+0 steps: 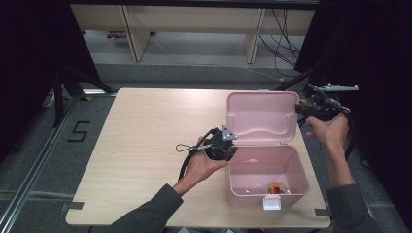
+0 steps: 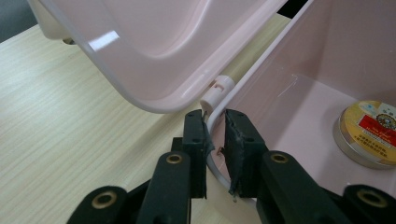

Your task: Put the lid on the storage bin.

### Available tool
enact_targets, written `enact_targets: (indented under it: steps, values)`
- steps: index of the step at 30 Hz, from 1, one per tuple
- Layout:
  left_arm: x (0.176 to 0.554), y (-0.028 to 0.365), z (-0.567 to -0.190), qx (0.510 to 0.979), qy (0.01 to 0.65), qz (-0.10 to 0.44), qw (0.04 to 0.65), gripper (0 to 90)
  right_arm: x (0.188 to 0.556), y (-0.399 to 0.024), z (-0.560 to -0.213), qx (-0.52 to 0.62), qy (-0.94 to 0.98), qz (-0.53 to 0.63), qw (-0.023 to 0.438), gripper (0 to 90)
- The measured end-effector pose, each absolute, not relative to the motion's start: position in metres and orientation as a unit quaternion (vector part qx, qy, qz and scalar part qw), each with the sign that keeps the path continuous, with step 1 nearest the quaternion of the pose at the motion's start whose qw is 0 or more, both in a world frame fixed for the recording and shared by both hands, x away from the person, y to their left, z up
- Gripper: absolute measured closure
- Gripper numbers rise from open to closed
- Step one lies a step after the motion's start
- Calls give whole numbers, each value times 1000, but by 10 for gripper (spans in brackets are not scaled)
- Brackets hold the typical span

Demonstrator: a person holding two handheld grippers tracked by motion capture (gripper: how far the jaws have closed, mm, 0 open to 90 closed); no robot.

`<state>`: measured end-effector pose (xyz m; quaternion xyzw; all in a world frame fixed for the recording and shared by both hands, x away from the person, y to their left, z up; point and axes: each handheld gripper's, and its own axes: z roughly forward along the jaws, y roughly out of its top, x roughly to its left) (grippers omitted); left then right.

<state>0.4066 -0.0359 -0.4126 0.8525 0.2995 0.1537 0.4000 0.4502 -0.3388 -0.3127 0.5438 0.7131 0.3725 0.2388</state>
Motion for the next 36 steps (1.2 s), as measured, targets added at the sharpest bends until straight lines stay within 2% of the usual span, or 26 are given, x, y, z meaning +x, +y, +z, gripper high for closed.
enact_targets:
  steps: [1,9,10,15,16,18,31,35,36]
  values:
    - [407,-36,-413,853,299,153,400,782,449,-341,-311,527,723,369,251,887]
    - [406,-35,-413,849,301,157,404,782,430,-340,-306,523,713,391,255,892]
    - [406,-35,-414,849,301,156,405,782,428,-342,-307,513,715,393,268,892]
    - [406,-36,-414,847,302,158,407,780,414,-343,-307,516,705,407,266,891]
    - [406,-36,-414,847,303,159,407,779,413,-346,-307,504,711,404,277,891]
    - [406,-36,-414,846,303,159,408,779,408,-345,-307,514,705,410,266,891]
    - [405,-37,-415,844,310,158,408,776,376,-352,-311,489,702,424,298,887]
    - [405,-37,-415,844,309,157,409,776,365,-352,-312,495,697,429,291,886]
    - [405,-37,-415,843,309,158,410,776,365,-354,-313,481,701,428,306,886]
